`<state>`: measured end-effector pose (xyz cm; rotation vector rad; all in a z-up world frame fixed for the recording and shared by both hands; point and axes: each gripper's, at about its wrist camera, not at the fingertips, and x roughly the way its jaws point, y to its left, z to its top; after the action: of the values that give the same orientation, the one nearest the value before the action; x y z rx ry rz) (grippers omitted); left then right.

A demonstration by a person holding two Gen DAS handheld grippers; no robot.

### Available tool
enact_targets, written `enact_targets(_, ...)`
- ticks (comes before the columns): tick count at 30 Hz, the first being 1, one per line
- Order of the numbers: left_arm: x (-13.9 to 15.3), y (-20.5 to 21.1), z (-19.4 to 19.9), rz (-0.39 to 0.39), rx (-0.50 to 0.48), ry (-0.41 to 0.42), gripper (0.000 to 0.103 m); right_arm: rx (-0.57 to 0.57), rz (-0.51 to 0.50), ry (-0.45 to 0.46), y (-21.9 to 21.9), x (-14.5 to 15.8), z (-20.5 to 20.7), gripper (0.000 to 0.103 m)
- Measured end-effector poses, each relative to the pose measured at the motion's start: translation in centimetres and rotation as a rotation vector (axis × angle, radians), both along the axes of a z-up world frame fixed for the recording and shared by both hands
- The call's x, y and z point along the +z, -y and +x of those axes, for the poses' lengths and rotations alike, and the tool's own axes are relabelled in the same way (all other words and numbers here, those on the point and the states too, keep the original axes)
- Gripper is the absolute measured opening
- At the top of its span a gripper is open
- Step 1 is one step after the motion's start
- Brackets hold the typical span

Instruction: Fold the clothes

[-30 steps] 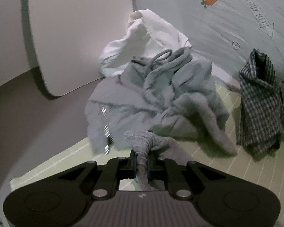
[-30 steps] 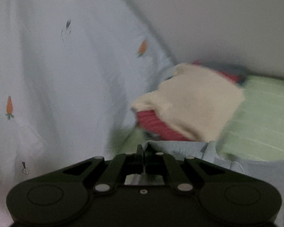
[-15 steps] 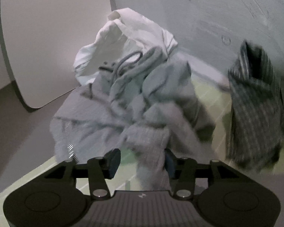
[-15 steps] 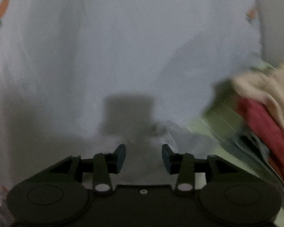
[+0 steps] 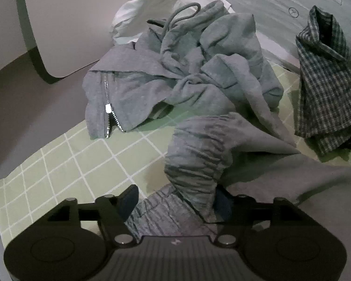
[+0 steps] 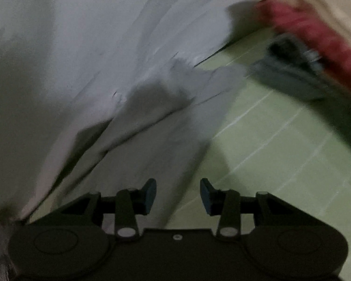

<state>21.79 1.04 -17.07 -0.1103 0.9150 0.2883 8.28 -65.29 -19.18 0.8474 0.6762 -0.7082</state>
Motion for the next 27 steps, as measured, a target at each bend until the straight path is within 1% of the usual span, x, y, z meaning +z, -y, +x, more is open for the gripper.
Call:
enact_targets(2,0.1,-0.2,0.0,-0.006,-0.001,0.003,0.074,0.024,-0.016,-0.029,-0.9,-0.4,1.4,0.043)
enact_targets(3,0.1,-0.4,0.0,-0.01,-0.004,0.005,0.074,0.024,-0.056,-0.042,-1.4,-0.3,1.7,0.043)
enact_targets(5,0.2,-0.7,0.1,-0.006,-0.008,0.012,0.075,0.032,-0.09,-0.078,-1.7,-0.1,2.3,0.033)
enact_targets(7,0.5,-1.1,0.3,-0.006,-0.007,0.025,0.075,0.037,-0.112,-0.096,-1.7,-0.2,2.3,0.0)
enact_targets(10,1.4,-1.8,0.3,-0.023,-0.008,0.07,0.075,0.04,-0.135,-0.11,-1.2,-0.3,1.7,0.0)
enact_targets(12,2.1,-2.2,0.1,-0.037,-0.012,0.102,0.075,0.014,-0.163,-0.146,-1.1,-0.1,0.9,0.0)
enact_targets(15,2.0,-2.1,-0.1,-0.034,-0.029,0.093,0.076,-0.042,-0.163,-0.168,-0.5,-0.2,-1.1,0.0)
enact_targets(16,1.9,-2.0,-0.1,-0.021,-0.043,0.082,0.076,-0.056,-0.16,-0.173,-0.4,-0.3,-1.8,0.0)
enact_targets(19,1.4,-1.4,-0.6,0.018,-0.09,0.048,0.076,-0.07,-0.159,-0.199,-0.4,-0.2,-3.0,0.001)
enact_targets(21,1.3,-1.4,-1.5,0.031,-0.112,0.039,0.076,-0.074,-0.137,-0.193,-0.4,-0.2,-3.5,0.002)
enact_targets(23,1.4,-1.9,-2.5,0.027,-0.118,0.041,0.076,-0.077,-0.12,-0.176,-0.5,-0.1,-4.0,0.01)
enact_targets(25,1.8,-3.0,-3.6,0.0,-0.098,0.06,0.077,-0.076,-0.103,-0.153,-0.8,0.0,-4.3,0.03)
enact_targets(27,2.2,-4.0,-4.7,-0.028,-0.079,0.079,0.079,-0.067,-0.083,-0.134,-1.1,0.0,-4.1,0.035)
